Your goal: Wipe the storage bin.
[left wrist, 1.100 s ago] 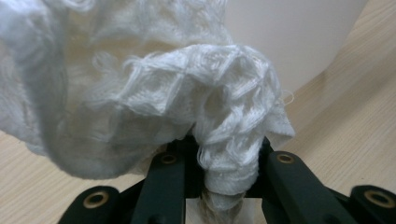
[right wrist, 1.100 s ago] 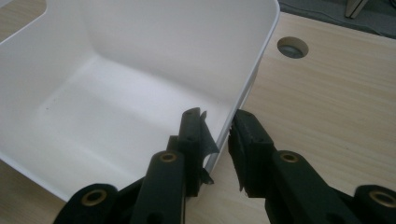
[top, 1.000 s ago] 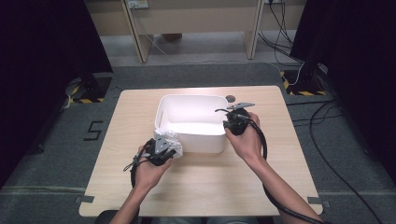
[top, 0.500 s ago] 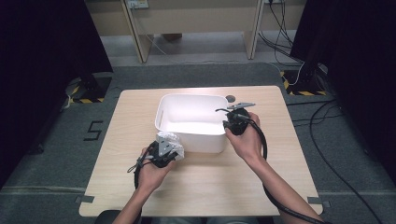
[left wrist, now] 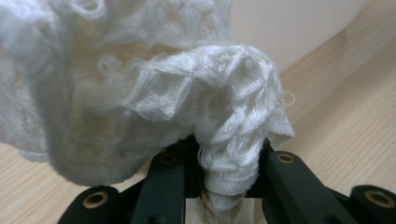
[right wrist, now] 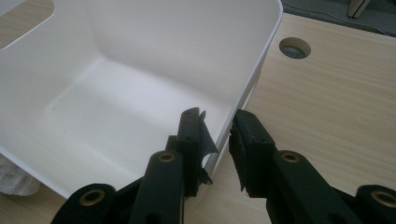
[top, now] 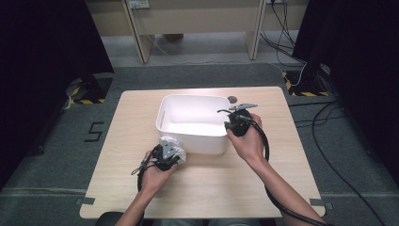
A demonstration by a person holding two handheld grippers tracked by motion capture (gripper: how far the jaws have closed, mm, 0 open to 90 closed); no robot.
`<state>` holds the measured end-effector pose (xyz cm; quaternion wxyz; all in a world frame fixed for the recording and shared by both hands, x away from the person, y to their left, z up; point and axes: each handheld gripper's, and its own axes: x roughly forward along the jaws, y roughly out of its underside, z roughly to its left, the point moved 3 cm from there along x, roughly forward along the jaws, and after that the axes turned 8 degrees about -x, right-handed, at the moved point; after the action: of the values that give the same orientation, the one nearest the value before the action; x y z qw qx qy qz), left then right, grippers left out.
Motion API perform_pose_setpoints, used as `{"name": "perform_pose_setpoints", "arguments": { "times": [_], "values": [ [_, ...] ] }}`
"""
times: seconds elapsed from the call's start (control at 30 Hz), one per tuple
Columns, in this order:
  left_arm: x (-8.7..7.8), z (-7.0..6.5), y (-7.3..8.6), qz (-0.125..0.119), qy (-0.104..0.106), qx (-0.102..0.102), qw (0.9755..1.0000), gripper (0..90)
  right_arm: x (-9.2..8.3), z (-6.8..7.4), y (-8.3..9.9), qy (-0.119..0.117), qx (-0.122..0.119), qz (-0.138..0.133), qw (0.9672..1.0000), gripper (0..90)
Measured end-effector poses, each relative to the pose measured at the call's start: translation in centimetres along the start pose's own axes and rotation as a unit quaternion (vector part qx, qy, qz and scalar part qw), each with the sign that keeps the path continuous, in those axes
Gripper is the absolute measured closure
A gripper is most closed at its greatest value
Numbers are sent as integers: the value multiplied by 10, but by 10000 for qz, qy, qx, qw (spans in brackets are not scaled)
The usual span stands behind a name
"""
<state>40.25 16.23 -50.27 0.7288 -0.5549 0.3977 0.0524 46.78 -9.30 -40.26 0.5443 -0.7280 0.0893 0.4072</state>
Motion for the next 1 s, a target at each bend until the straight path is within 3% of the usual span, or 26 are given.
{"name": "perform_pose_setpoints", "arguments": {
  "times": [0.5,1.0],
  "values": [
    [10,-4,3,189,22,67,9998,749,0,0,0,-22,33,-12,10000,735],
    [6,-10,-5,85,126,78,9999,749,1,-1,0,-18,37,-11,10000,735]
  ]
}}
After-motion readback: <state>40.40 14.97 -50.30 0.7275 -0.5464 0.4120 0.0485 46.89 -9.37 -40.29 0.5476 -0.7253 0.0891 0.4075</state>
